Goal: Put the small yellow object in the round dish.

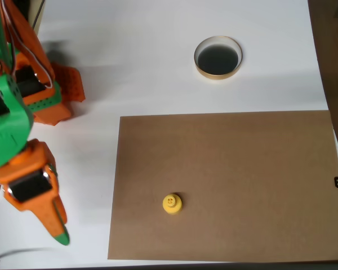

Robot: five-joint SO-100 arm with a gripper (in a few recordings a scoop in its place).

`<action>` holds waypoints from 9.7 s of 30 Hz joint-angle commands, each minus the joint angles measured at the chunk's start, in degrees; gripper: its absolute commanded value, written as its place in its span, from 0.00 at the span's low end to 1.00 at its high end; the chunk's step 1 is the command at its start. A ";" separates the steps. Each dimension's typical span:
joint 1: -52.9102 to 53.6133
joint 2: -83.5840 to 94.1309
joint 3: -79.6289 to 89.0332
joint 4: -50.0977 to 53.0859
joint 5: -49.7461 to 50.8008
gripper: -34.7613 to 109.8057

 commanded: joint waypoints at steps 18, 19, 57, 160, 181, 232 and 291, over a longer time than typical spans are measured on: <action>-13.36 -24.26 -24.35 11.60 -6.68 0.42; -13.80 -25.49 -25.14 11.95 -7.03 0.43; -25.75 -54.58 -50.01 22.59 -0.09 0.46; -82.53 -53.61 -59.94 36.21 -2.81 0.24; -85.17 -61.00 -64.95 32.08 -1.58 0.26; -22.41 -16.52 -19.51 21.88 -28.65 0.40; 10.46 60.03 40.69 3.69 4.48 0.33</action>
